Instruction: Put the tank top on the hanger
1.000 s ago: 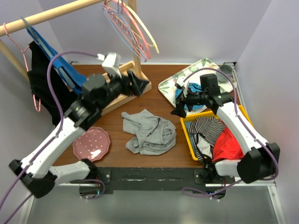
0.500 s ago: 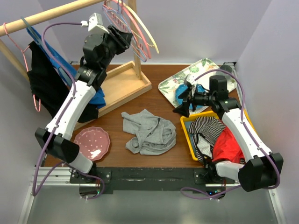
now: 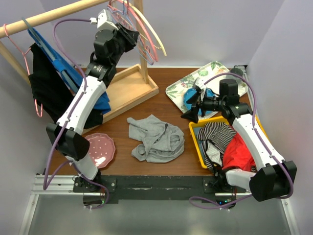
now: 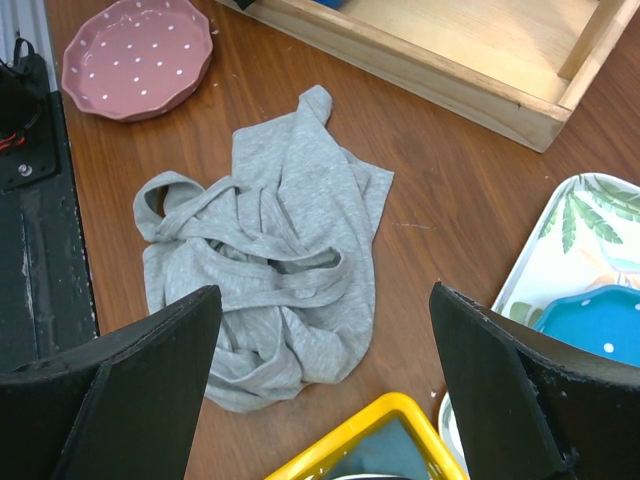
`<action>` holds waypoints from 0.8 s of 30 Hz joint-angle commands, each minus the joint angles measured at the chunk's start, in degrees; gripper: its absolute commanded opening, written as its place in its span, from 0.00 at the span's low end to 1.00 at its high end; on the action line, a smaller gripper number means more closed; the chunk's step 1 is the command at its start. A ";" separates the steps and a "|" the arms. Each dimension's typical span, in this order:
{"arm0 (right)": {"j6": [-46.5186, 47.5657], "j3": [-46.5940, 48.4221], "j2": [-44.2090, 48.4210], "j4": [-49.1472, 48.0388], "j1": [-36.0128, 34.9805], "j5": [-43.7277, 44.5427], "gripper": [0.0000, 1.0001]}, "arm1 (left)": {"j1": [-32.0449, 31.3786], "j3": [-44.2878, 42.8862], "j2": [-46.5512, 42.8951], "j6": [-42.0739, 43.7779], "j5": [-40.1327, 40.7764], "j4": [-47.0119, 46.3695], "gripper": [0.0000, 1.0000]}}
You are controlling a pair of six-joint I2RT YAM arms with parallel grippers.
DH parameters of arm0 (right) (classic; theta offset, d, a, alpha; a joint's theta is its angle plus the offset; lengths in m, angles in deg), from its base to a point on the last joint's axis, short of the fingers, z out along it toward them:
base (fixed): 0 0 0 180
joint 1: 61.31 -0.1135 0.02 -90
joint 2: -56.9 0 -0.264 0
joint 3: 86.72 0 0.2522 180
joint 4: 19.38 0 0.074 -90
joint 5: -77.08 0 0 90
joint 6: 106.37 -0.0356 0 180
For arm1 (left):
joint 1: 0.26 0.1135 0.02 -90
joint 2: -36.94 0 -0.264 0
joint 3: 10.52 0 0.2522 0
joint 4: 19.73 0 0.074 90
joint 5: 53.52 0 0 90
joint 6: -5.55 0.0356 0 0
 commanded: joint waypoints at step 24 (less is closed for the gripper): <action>0.16 0.25 -0.44 -1.19 0.89 -1.28 0.89 | 2.25 -3.63 3.80 3.02 -0.18 -1.98 0.24</action>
